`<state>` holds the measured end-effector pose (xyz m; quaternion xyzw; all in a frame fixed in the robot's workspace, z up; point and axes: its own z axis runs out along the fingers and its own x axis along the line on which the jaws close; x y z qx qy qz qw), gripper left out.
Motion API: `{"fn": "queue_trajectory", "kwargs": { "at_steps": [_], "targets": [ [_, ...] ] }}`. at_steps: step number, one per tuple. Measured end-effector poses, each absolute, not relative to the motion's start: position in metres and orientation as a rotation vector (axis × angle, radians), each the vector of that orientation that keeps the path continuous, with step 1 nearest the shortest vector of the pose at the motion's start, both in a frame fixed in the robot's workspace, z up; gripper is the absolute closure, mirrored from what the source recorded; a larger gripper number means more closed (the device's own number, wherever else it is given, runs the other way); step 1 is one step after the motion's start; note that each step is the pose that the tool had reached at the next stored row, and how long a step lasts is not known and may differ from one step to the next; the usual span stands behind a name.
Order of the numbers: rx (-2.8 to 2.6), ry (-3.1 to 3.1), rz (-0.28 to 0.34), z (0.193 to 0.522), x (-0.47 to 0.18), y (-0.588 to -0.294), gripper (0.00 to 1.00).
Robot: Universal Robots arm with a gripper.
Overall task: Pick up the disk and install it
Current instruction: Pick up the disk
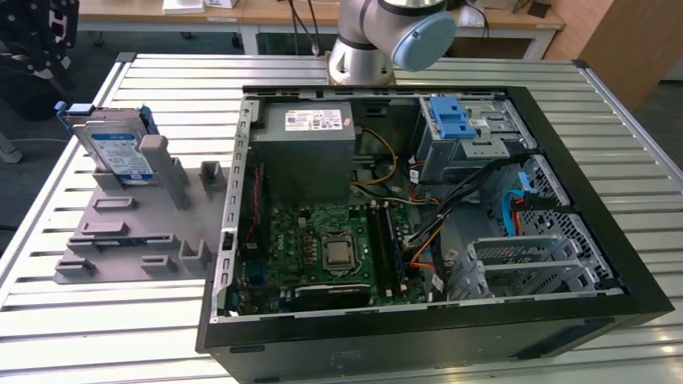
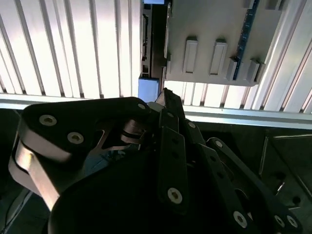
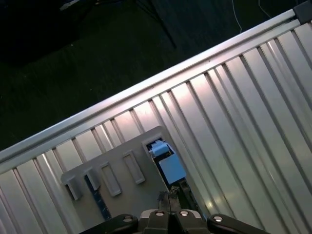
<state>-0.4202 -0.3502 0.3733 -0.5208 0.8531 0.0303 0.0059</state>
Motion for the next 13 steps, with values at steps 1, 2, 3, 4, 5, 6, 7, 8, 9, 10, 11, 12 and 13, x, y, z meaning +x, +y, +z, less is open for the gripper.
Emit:
{"fn": "queue_trajectory", "kwargs": {
  "at_steps": [1, 2, 3, 4, 5, 6, 7, 8, 9, 10, 11, 12, 13],
  "targets": [
    [-1.656, 2.655, 0.095, 0.3731, -0.4202, -0.3502, 0.89],
    [-1.680, 2.640, 0.095, 0.3730, -0.4201, -0.3502, 0.89],
    [-1.704, 2.626, 0.095, 0.3730, -0.4201, -0.3502, 0.89],
    [-1.726, 2.611, 0.095, 0.3728, -0.4201, -0.3502, 0.89],
    [-1.748, 2.597, 0.095, 0.3727, -0.4201, -0.3502, 0.89],
    [-1.767, 2.585, 0.095, 0.3727, -0.4201, -0.3503, 0.89],
    [-1.786, 2.571, 0.095, 0.3726, -0.4201, -0.3503, 0.89],
    [-1.802, 2.560, 0.094, 0.3725, -0.4201, -0.3503, 0.89],
    [-1.817, 2.550, 0.094, 0.3725, -0.4201, -0.3503, 0.89],
    [-1.831, 2.540, 0.094, 0.3724, -0.4201, -0.3503, 0.89],
    [-1.843, 2.531, 0.093, 0.3724, -0.4201, -0.3503, 0.89],
    [-1.855, 2.522, 0.093, 0.3723, -0.4201, -0.3502, 0.89],
    [-1.866, 2.514, 0.093, 0.3723, -0.4201, -0.3502, 0.89]
  ]
}}
